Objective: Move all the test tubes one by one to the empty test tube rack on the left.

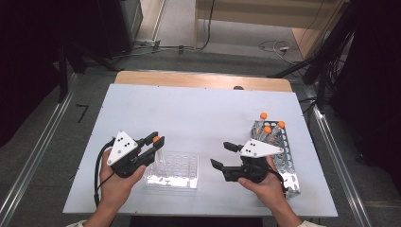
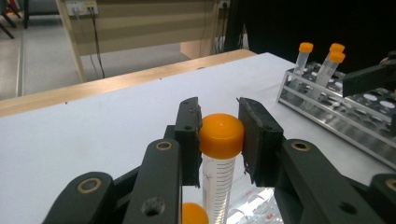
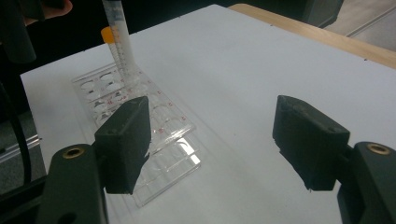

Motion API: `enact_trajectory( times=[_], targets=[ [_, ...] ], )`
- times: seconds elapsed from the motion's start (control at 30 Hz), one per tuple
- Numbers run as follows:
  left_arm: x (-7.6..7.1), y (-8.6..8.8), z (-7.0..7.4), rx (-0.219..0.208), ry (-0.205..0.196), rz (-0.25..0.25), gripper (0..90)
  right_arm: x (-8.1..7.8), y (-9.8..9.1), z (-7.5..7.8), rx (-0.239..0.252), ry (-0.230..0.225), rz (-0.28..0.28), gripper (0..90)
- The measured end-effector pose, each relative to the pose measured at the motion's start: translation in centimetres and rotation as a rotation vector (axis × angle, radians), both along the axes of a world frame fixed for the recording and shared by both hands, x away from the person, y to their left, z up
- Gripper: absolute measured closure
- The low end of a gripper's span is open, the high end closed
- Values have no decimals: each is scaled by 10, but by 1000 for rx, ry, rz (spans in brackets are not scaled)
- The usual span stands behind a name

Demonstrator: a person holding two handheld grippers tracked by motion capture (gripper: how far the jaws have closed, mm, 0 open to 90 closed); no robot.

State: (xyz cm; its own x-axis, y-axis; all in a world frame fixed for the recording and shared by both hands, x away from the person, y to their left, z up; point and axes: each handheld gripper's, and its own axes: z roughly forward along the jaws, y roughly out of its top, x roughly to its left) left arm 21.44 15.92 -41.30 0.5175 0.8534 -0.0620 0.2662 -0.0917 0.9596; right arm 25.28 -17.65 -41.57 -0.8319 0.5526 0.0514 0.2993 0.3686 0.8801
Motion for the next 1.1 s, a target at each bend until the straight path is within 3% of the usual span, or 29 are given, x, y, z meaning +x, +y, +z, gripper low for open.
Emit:
enact_trajectory(
  times=[0.4,0.7,0.93,1.1],
  targets=[
    [-3,-1,-20,38,47,-11,710,0,0,0,1,2,-1,267],
    [-3,-1,-23,44,64,-23,699,0,0,0,-2,-2,-1,267],
    [-3,-2,-23,29,68,-54,609,0,-1,0,-1,0,-5,267],
    [-5,-1,-21,-14,71,-68,464,0,-5,2,6,-6,-18,267]
  ],
)
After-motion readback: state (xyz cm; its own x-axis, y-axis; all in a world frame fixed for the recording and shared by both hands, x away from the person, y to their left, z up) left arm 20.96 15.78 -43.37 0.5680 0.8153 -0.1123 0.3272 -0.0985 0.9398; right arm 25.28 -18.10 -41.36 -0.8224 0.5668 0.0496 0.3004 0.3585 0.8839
